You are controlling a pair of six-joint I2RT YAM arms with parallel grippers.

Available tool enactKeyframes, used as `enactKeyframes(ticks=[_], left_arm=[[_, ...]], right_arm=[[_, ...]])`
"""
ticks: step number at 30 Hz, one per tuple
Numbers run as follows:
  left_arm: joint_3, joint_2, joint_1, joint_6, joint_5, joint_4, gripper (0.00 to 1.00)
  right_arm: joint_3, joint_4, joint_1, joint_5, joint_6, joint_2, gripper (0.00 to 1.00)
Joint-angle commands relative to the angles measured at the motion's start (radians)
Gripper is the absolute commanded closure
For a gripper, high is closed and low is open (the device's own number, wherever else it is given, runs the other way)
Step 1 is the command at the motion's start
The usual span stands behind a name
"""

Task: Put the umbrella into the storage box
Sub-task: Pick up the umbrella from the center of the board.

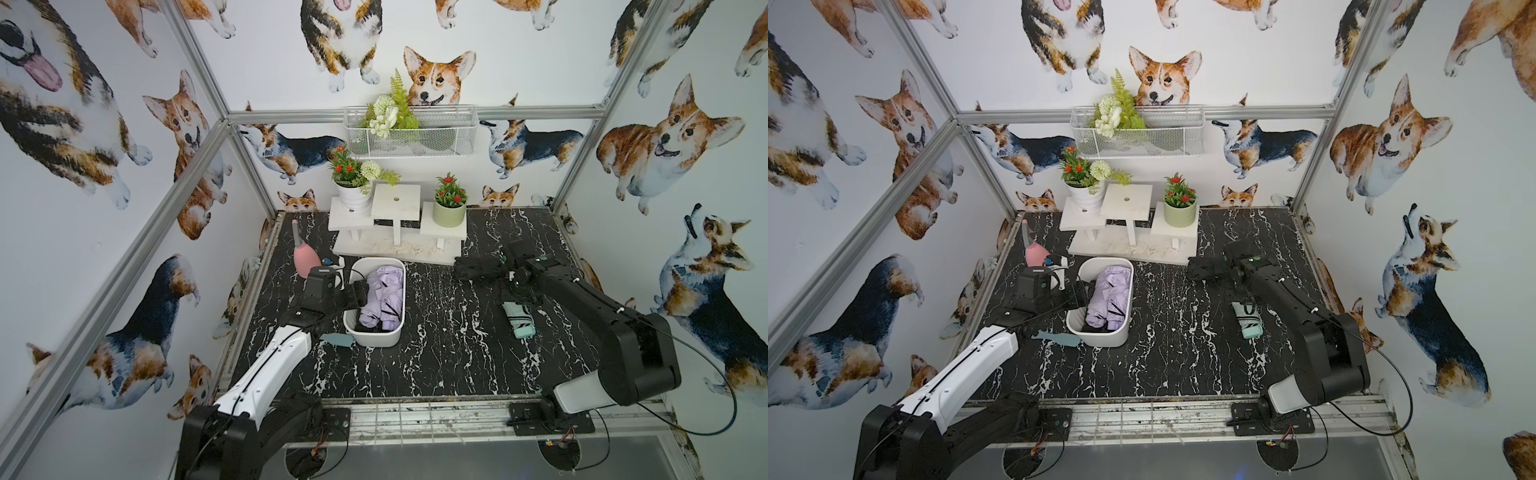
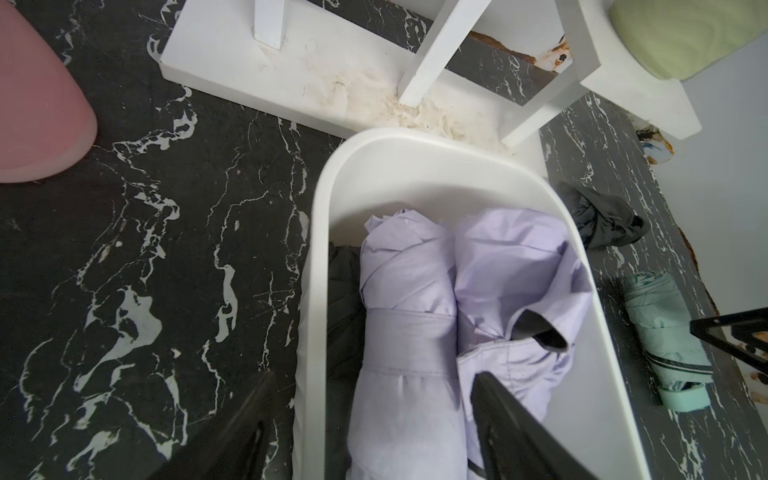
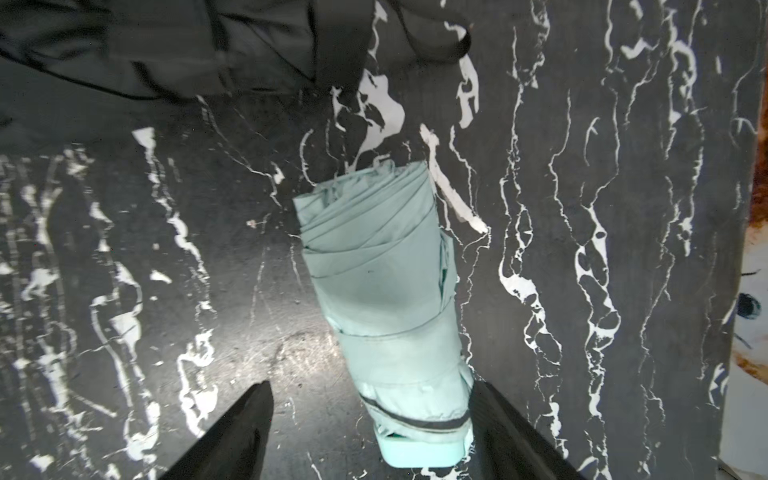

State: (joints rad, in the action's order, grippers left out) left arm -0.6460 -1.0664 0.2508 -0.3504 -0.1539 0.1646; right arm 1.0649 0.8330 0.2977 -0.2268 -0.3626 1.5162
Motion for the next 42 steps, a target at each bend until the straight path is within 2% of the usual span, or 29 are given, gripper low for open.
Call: enactKeyframes(ticks=[1, 10, 12, 14, 15, 16, 18, 22, 27, 31, 37, 42], left_arm=[[-0.001, 0.005, -0.001, 0.013, -0.004, -0.020, 0.21], [0.003, 0.021, 0.000, 0.012, 0.001, -0.014, 0.20], [0.006, 0.023, -0.001, 0.010, 0.004, -0.012, 0.21], [0.006, 0.025, -0.001, 0.010, 0.005, -0.010, 0.20], [0.006, 0.025, -0.001, 0.011, 0.005, -0.010, 0.21], [0.006, 0.025, 0.000, 0.010, 0.006, -0.010, 0.21], [0.006, 0.025, 0.001, 0.008, 0.007, -0.008, 0.20], [0.005, 0.026, 0.002, 0.001, 0.008, -0.008, 0.20], [0.008, 0.050, 0.001, -0.015, 0.022, 0.008, 0.21], [0.028, 0.100, 0.002, -0.039, 0.068, 0.016, 0.20], [0.025, 0.139, 0.001, -0.054, 0.133, 0.044, 0.20], [0.026, 0.148, -0.001, -0.073, 0.156, 0.055, 0.20]], right_arm=[[0.050, 0.001, -0.019, -0.033, 0.051, 0.112, 0.16], [0.050, -0.042, -0.066, 0.040, 0.076, 0.222, 0.16], [0.041, -0.052, -0.066, 0.059, 0.077, 0.235, 0.19], [0.039, -0.051, -0.066, 0.081, 0.073, 0.223, 0.30], [0.039, -0.049, -0.066, 0.090, 0.066, 0.210, 0.38], [0.038, -0.048, -0.067, 0.103, 0.061, 0.190, 0.51], [0.029, -0.048, -0.065, 0.128, 0.046, 0.132, 0.66], [0.002, -0.053, -0.033, 0.218, -0.001, -0.027, 0.66], [0.038, -0.087, 0.107, 0.330, -0.098, -0.184, 0.65], [0.161, -0.118, 0.266, 0.354, -0.200, -0.203, 0.66], [0.452, -0.142, 0.497, 0.352, -0.253, -0.012, 0.65], [0.633, -0.212, 0.599, 0.326, -0.323, 0.182, 0.63]])
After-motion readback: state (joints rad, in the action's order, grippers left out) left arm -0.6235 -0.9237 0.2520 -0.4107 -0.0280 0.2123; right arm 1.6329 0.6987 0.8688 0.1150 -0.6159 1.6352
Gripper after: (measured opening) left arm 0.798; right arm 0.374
